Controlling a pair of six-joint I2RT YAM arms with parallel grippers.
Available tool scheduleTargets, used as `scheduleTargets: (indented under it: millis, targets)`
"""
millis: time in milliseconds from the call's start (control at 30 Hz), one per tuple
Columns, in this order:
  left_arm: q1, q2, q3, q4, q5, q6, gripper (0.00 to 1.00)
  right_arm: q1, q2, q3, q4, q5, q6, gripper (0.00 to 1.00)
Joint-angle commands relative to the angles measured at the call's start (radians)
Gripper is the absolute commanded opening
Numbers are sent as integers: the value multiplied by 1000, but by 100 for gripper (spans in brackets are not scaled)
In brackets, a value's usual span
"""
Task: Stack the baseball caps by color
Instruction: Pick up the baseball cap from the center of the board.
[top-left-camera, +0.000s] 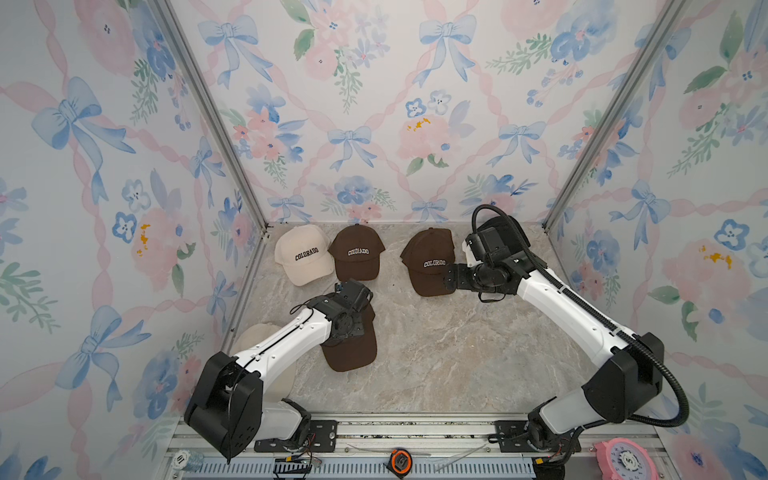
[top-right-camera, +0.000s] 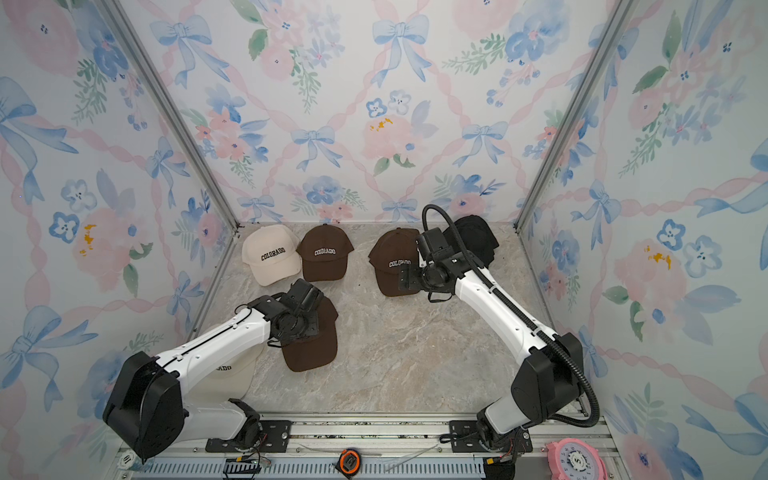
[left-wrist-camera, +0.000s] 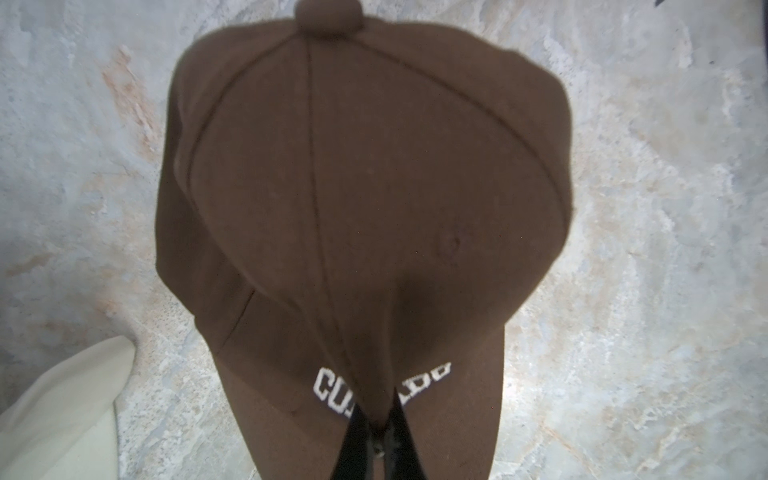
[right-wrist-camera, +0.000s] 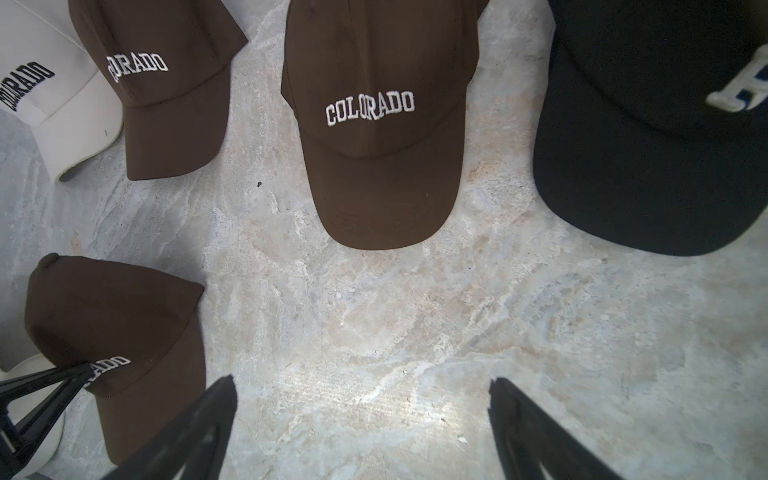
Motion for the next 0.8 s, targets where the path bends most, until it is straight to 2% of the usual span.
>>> scheduleTargets:
  millis: [0,167,433,767]
  targets:
    - [5,22,70,-10,24,24,0,-18,15,26,4,-18,-15,96]
    - [-10,69,188,-18,59,26,0,-50,-2,11,29,-27,-11,96]
    - [-70,186,394,-51,57,18,0,-117,-62,-29,30,-39,-21,96]
    - [-177,375,647,-69,27,-11,0,-246,-209,-78,-30,-57,-50,96]
